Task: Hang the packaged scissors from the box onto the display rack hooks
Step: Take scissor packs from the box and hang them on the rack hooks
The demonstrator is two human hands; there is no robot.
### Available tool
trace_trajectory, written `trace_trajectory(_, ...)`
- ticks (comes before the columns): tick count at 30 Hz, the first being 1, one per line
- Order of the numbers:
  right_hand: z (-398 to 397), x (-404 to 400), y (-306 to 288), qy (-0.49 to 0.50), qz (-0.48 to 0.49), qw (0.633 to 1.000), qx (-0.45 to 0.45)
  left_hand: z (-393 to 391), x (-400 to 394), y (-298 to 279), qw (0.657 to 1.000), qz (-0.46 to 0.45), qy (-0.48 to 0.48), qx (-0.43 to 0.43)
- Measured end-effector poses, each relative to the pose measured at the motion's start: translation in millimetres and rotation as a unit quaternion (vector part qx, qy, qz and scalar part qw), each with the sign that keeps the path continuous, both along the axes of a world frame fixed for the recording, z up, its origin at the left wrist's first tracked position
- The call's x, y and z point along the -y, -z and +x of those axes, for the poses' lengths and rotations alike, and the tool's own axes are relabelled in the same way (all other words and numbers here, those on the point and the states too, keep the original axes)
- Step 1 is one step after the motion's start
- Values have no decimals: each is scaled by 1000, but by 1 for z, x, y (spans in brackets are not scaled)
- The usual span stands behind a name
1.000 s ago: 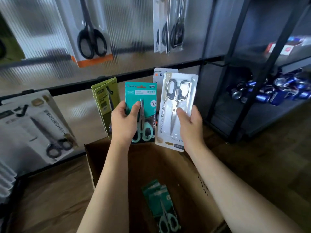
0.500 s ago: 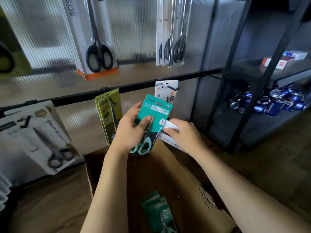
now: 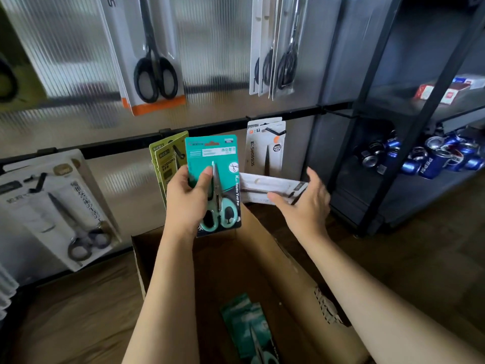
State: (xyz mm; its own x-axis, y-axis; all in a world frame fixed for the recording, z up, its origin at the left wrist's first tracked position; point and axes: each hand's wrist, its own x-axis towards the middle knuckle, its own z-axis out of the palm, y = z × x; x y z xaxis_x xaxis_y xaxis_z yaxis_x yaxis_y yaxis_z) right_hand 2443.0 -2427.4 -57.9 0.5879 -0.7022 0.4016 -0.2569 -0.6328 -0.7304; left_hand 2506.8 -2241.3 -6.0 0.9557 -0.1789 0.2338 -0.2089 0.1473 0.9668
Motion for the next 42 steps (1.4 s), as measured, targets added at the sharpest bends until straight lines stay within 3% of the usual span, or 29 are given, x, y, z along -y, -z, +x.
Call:
trace_trajectory(3, -2, 0, 9, -39, 215, 974, 57, 1, 2, 2, 998, -44, 5, -33)
trace_trajectory(6, -2, -5, 6, -103, 406, 902, 106, -1, 4, 3, 996, -67, 31, -50)
trace_trajectory(10, 0, -3, 6, -143, 510, 825, 197, 0, 1, 3, 993, -83, 50, -61)
trace_trajectory(15, 4, -14, -25, -210, 530, 774, 274, 4, -14, -1, 997, -83, -1, -2)
trace_trajectory(20, 18, -54, -71, -279, 489, 776, 285, 8, -48, 6, 990, -68, -102, 63)
trace_trajectory(24, 20, -84, -80, -301, 420, 812, 271, 8, -71, -6, 980, -110, -141, 92)
trace_trajectory(26, 18, -94, -79, -317, 390, 826, 256, 5, -84, -20, 977, -88, -157, 112)
trace_trajectory(30, 20, -117, -75, -363, 354, 841, 186, 12, -115, -61, 963, 119, -164, 179)
trace_trajectory(32, 25, -130, -74, -374, 332, 852, 158, 19, -129, -86, 946, 247, -134, 163)
trace_trajectory(35, 32, -148, -78, -384, 330, 852, 137, 27, -146, -113, 892, 434, -58, 109)
trace_trajectory(37, 36, -157, -82, -395, 327, 849, 128, 29, -157, -124, 867, 492, -10, 81)
trace_trajectory(42, 47, -191, -87, -431, 287, 848, 118, 27, -199, -127, 853, 520, 1, 42)
